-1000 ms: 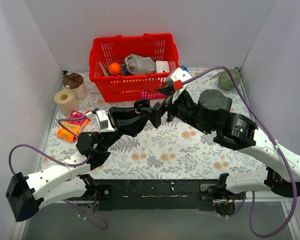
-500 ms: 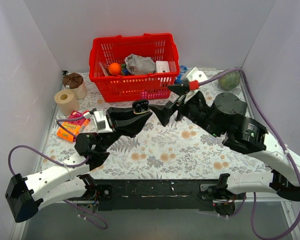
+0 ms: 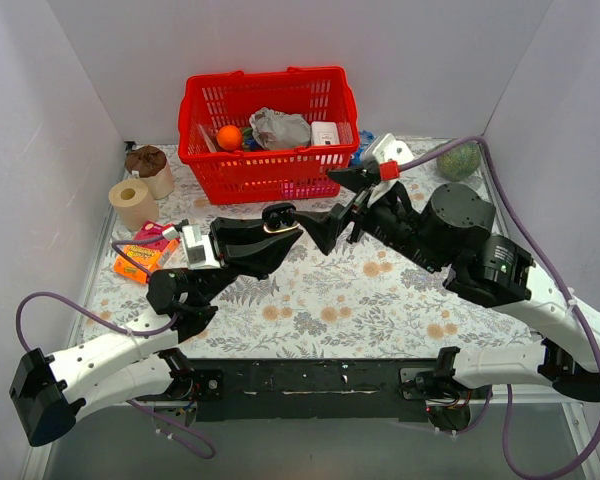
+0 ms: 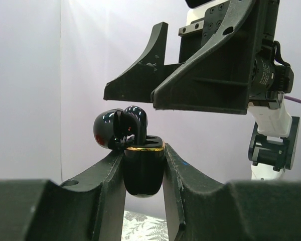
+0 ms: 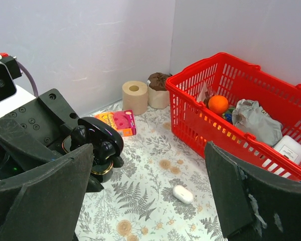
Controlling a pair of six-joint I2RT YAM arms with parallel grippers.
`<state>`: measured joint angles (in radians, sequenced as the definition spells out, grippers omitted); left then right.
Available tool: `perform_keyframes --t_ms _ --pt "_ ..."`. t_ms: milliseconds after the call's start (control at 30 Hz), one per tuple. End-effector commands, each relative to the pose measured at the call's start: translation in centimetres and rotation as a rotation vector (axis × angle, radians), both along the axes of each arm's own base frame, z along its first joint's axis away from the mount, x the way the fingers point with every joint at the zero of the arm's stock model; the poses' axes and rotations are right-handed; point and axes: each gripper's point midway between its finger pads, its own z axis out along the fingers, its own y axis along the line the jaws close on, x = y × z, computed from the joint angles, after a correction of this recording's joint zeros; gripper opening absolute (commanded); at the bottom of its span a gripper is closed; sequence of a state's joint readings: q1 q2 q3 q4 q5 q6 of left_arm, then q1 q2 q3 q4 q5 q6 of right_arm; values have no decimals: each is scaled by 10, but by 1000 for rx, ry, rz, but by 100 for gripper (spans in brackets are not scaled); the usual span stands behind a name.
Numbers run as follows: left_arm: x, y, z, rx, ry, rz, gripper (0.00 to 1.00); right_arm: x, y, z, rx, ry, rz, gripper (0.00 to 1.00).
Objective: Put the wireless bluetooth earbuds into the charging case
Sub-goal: Adjust the earbud with the charging case.
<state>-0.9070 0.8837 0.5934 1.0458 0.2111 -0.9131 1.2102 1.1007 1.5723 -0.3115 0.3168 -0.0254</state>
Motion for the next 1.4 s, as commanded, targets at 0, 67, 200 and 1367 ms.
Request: perform_keyframes --t_ms 0,67,200,1367 --pt "-5 0 3 -2 -18 -21 0 -4 7 14 48 -8 35 98" --pt "-6 -1 3 1 -19 -26 0 -2 8 12 42 -5 31 98" --pt "-8 -3 3 5 -26 -37 0 0 12 9 27 -1 25 98" --pt "-8 -6 6 26 -57 -27 0 -5 16 35 70 -35 60 98"
